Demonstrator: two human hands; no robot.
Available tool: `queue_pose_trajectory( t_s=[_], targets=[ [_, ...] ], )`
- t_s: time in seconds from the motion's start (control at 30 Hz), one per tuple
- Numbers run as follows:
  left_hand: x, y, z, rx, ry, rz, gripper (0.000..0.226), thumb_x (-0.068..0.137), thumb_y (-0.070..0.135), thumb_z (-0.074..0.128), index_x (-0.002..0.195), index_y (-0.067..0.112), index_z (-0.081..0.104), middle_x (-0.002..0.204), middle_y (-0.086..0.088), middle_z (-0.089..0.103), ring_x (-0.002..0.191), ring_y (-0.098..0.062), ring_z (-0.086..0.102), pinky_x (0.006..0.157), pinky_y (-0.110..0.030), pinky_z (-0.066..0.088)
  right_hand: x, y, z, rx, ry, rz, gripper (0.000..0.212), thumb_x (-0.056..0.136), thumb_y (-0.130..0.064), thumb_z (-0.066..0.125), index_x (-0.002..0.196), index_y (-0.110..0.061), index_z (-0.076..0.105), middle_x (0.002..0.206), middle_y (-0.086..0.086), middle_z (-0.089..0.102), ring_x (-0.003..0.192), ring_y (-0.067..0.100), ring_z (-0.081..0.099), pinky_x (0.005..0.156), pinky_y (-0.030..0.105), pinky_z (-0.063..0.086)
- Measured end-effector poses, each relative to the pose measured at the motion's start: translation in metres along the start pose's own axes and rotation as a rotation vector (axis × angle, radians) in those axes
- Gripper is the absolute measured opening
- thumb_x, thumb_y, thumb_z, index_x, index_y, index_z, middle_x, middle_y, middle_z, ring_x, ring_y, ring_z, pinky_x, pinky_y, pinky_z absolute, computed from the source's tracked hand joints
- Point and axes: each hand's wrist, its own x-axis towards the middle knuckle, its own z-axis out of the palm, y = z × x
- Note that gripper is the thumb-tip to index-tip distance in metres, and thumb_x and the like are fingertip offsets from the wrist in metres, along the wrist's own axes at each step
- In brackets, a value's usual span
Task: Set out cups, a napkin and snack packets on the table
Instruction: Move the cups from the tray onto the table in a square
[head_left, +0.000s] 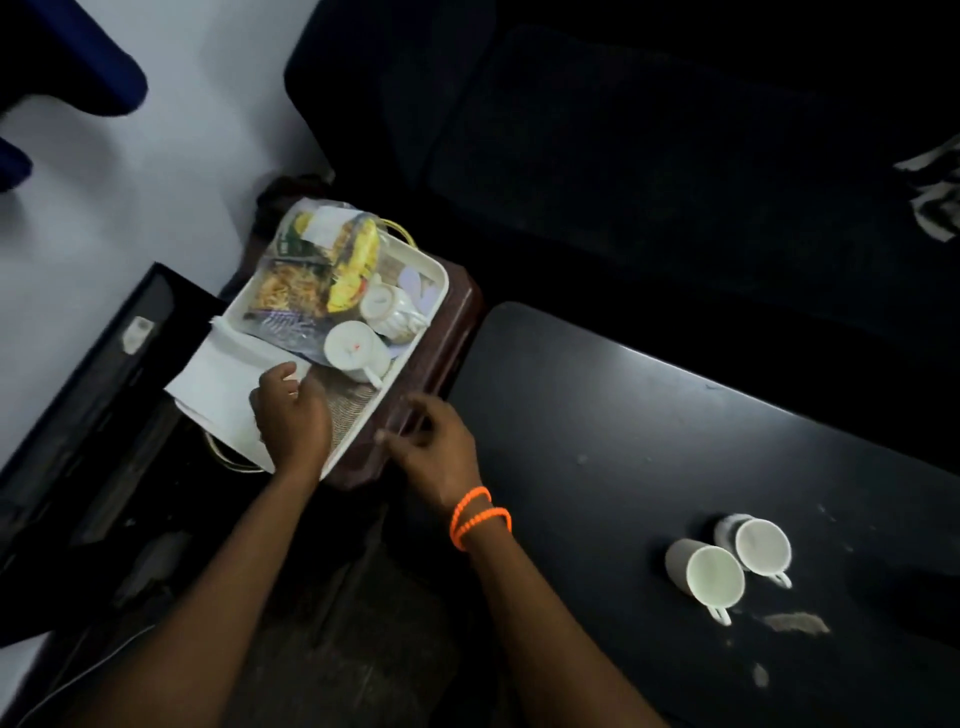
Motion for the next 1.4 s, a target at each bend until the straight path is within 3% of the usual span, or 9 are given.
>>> queue_pose_trajectory(
  t_s=[0.2,0.4,0.53,0.67,0.77,0.9,1.07,1.23,1.4],
  targets=[
    [0.039,0.013,0.008,-0.433,-0.468,-0.397,0.051,0.102,0.046,0.048,0.135,0.009,0.062,0.127,-0.014,0.071,0.094,-0.019,0.072,0.068,-0.028,0.055,0.059,-0.035,0.042,-0.035,-0.03,-0.06,0.067,0.077,-0.014,0.074,0.14,-0.021,0.052,0.136,0.005,0.061,0.125,0.024,0.058,0.101,0.039,0.05],
    [0.042,0.025,0.01,-0.557,-0.38,-0.482,0.065,0.095,0.061,0.057,0.131,0.007,0.064,0.123,-0.015,0.072,0.102,-0.027,0.073,0.072,-0.034,0.06,0.062,-0.031,0.044,-0.043,-0.07,-0.022,0.071,0.079,-0.023,0.073,0.145,-0.03,0.049,0.14,-0.005,0.061,0.128,0.015,0.056,0.097,0.023,0.043],
    [0.015,0.033,0.003,-0.679,-0.128,-0.392,0.054,0.076,0.057,0.083,0.097,0.007,0.078,0.1,-0.013,0.08,0.093,-0.026,0.078,0.068,-0.042,0.066,0.039,-0.035,0.029,0.1,-0.008,-0.089,0.061,0.078,-0.016,0.075,0.133,-0.033,0.056,0.114,-0.024,0.065,0.088,-0.005,0.061,0.074,0.006,0.044],
    [-0.019,0.04,0.003,-0.766,-0.201,-0.314,0.023,0.077,0.03,0.089,0.078,0.014,0.073,0.083,-0.008,0.079,0.09,-0.028,0.077,0.071,-0.044,0.064,0.012,-0.024,0.002,0.359,0.079,-0.144,0.046,0.08,-0.006,0.073,0.122,-0.017,0.06,0.12,-0.002,0.069,0.111,0.018,0.066,0.095,0.034,0.054],
    [-0.052,0.041,0.019,-0.857,-0.427,-0.261,0.037,0.071,0.013,0.088,0.103,0.013,0.07,0.091,-0.003,0.08,0.092,-0.02,0.076,0.071,-0.032,0.062,-0.007,-0.004,-0.027,0.45,0.152,-0.111,0.048,0.077,-0.007,0.074,0.121,-0.012,0.057,0.121,0.006,0.068,0.113,0.018,0.066,0.093,0.035,0.056],
    [-0.095,0.03,0.055,-0.711,-0.747,-0.271,0.079,0.06,0.01,0.088,0.133,0.01,0.059,0.11,-0.005,0.079,0.098,-0.013,0.076,0.078,-0.025,0.062,-0.035,0.041,-0.078,0.277,0.25,0.005,0.056,0.07,-0.011,0.081,0.121,-0.019,0.057,0.118,-0.001,0.069,0.109,0.011,0.067,0.089,0.027,0.055],
    [-0.148,0.019,0.115,-0.422,-0.977,-0.135,0.068,0.066,-0.004,0.091,0.127,0.013,0.067,0.122,-0.006,0.074,0.112,-0.014,0.072,0.086,-0.023,0.059,-0.054,0.09,-0.144,-0.025,0.27,0.176,0.07,0.062,-0.021,0.091,0.12,-0.026,0.051,0.115,-0.014,0.067,0.1,-0.007,0.064,0.078,0.013,0.051],
    [-0.204,0.023,0.168,-0.35,-1.114,-0.059,0.067,0.073,-0.018,0.078,0.134,0.004,0.06,0.134,-0.011,0.069,0.121,-0.018,0.066,0.088,-0.016,0.057,-0.052,0.116,-0.192,-0.262,0.419,0.327,0.064,0.065,-0.032,0.088,0.113,-0.017,0.049,0.107,0.004,0.07,0.096,0.026,0.068,0.078,0.038,0.055],
    [-0.232,0.026,0.195,-0.319,-1.207,0.027,0.07,0.075,-0.023,0.073,0.137,0.004,0.057,0.139,-0.011,0.065,0.13,-0.019,0.062,0.104,-0.021,0.052,-0.057,0.132,-0.21,-0.24,0.569,0.354,0.049,0.076,-0.023,0.082,0.105,-0.014,0.043,0.09,-0.003,0.066,0.084,0.026,0.069,0.065,0.024,0.042]
  ],
)
